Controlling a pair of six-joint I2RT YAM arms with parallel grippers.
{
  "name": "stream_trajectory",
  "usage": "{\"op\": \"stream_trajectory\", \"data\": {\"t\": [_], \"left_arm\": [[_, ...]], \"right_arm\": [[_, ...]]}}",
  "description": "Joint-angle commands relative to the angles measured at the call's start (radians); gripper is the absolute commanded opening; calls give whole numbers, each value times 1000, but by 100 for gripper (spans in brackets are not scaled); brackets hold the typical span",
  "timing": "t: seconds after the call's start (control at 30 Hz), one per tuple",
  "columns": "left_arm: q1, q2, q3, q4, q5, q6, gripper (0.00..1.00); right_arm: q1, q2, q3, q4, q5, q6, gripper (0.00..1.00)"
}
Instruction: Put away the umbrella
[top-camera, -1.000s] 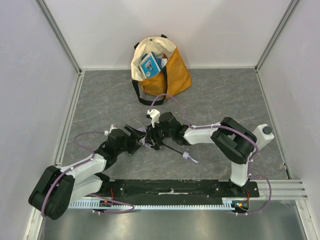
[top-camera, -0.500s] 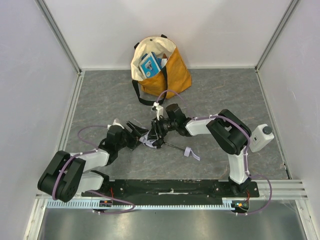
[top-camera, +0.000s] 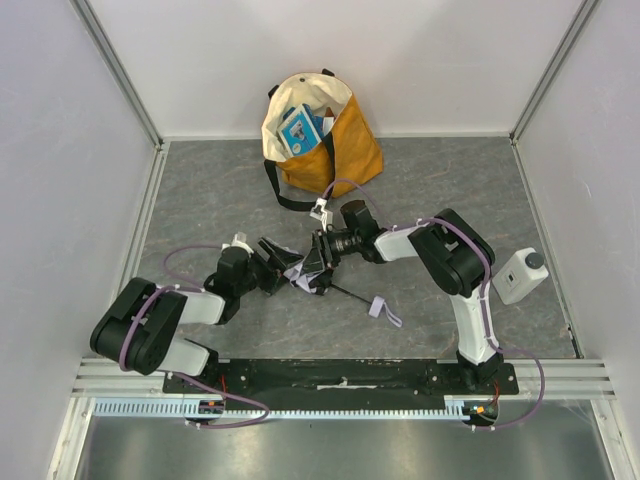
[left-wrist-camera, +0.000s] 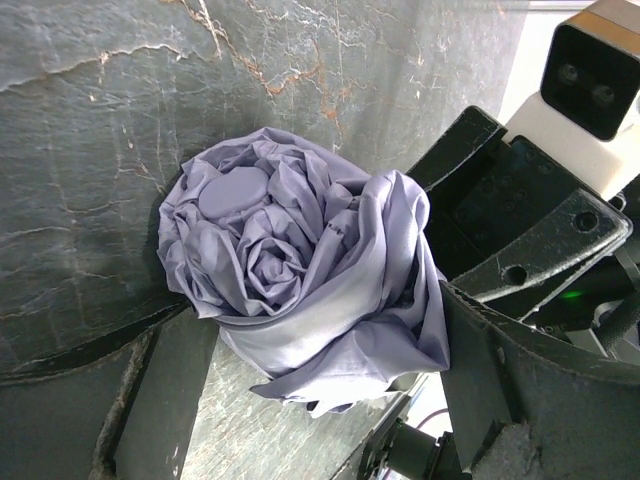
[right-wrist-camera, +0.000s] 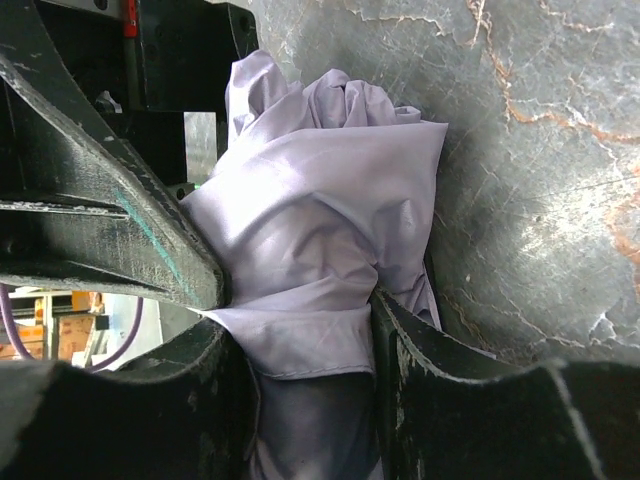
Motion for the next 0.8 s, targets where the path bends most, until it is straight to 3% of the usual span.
{"op": "stream_trajectory", "data": {"t": [0.0,0.17,0.33,0.47,0.77], "left_arm": [[-10,43,-42,-197,18,-45,93],[-19,61,-29,-292,6,-142,91],[-19,127,-7,-261,-8,-201,92],[-36,182,7,-189,-2,-211,88],[-84,-74,-154,-222,-170,-81,91]], "right_arm": [[11,85,-73,-164,4,33,0],[7,53,-94,-56,-42,117,0],[9,10,-123,63,-86,205,0],[15,-12,-120,60,-92,220,0],[0,-110,-91,3,-53,232,0]]}}
